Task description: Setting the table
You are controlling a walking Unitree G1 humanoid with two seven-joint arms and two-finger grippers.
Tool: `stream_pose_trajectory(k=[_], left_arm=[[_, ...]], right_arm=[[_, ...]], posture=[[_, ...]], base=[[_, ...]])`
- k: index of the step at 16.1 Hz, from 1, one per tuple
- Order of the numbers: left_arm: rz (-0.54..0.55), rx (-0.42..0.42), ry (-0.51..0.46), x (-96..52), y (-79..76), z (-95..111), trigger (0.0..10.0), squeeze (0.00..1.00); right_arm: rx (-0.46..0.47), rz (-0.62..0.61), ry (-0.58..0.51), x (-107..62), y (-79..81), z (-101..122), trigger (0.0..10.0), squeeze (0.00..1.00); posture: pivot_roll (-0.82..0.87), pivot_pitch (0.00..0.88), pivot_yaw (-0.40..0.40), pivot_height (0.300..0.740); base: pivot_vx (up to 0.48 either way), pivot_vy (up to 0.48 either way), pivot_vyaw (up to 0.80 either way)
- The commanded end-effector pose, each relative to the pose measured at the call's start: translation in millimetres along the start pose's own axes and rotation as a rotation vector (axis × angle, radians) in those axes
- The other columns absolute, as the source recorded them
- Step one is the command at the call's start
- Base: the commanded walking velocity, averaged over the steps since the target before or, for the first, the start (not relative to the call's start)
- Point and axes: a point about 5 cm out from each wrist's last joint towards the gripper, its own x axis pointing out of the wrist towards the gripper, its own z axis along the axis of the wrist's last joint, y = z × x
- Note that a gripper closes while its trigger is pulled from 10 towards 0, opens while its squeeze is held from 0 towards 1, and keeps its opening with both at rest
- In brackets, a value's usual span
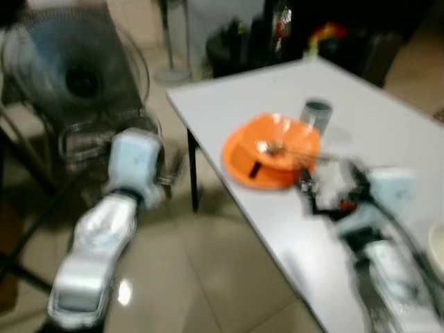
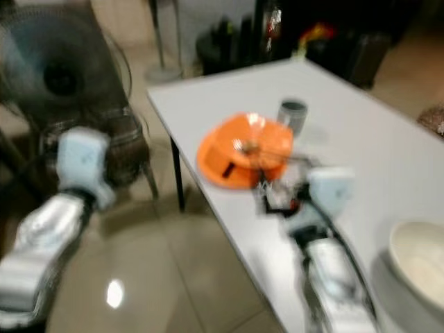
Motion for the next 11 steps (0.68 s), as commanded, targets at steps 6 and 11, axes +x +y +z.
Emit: stream_pose_trajectory(k=[6, 11], left_arm=[[-0.03, -0.006, -0.03, 1.4, -8.3, 7.1, 10.0, 0.0], [-0.026, -0.012, -0.015, 1.6, -11.1, 5.2, 10.0, 0.0]], right_arm=[[-0.092, -0.096, -0.044, 1.6, -16.2, 1.7, 10.0, 0.0], [-0.023, 0.017, 0.008, -1.0, -6.9, -3.1, 10.0, 0.0]], posture=[[0.01, 0.0, 0.006, 0.74], [0.0, 0.0, -0.002, 0.74]], base=[[0.0, 0.339, 0.0], [0.0, 0.339, 0.0]])
